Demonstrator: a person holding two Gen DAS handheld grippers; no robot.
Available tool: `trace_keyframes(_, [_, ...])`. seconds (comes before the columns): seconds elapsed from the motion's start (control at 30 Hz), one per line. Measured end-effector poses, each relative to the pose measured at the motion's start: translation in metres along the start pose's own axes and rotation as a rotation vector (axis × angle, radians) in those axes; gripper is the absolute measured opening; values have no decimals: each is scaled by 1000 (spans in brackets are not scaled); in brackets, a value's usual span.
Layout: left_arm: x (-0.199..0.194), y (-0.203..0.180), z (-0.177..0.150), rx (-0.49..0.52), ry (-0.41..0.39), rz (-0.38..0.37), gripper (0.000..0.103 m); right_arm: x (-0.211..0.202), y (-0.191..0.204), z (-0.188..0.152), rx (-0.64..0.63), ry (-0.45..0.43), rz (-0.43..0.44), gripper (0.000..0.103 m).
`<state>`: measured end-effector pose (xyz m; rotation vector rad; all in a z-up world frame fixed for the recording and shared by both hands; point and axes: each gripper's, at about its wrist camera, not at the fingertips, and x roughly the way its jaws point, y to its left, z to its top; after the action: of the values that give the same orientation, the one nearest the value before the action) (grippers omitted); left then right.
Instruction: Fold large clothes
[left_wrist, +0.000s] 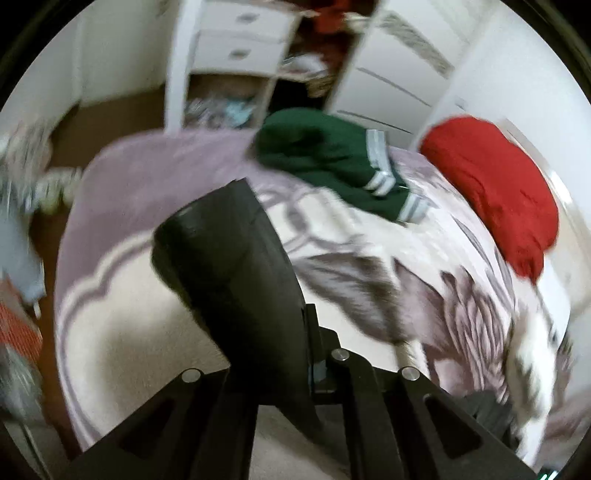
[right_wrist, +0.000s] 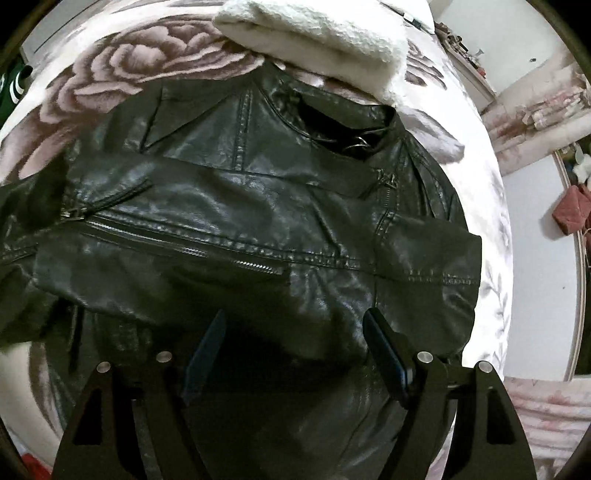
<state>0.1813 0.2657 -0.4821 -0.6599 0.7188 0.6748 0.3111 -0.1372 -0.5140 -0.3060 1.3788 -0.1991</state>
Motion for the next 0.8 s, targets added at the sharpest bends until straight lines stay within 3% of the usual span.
trace_keyframes(0.17, [-35,-66,-15,204,-42,-29,1,10,-21,2,8,2,59,78])
trace_keyframes(0.37, [-74,-170,-64,436,-42,-154,1,17,-83,-1,86,13,202,78])
trace_keyframes(0.57, [-95,-299,-158,590,92,-373,1,27,-194,-28,279,51,302,78])
trace_keyframes(0.67, [-100,-361,-225,691,175,-483,1,37,-252,-52,370,71,309,78])
trace_keyframes(0.8, [-98,-415,-302,846,259,-534,2,57,-318,-85,465,106,291,78])
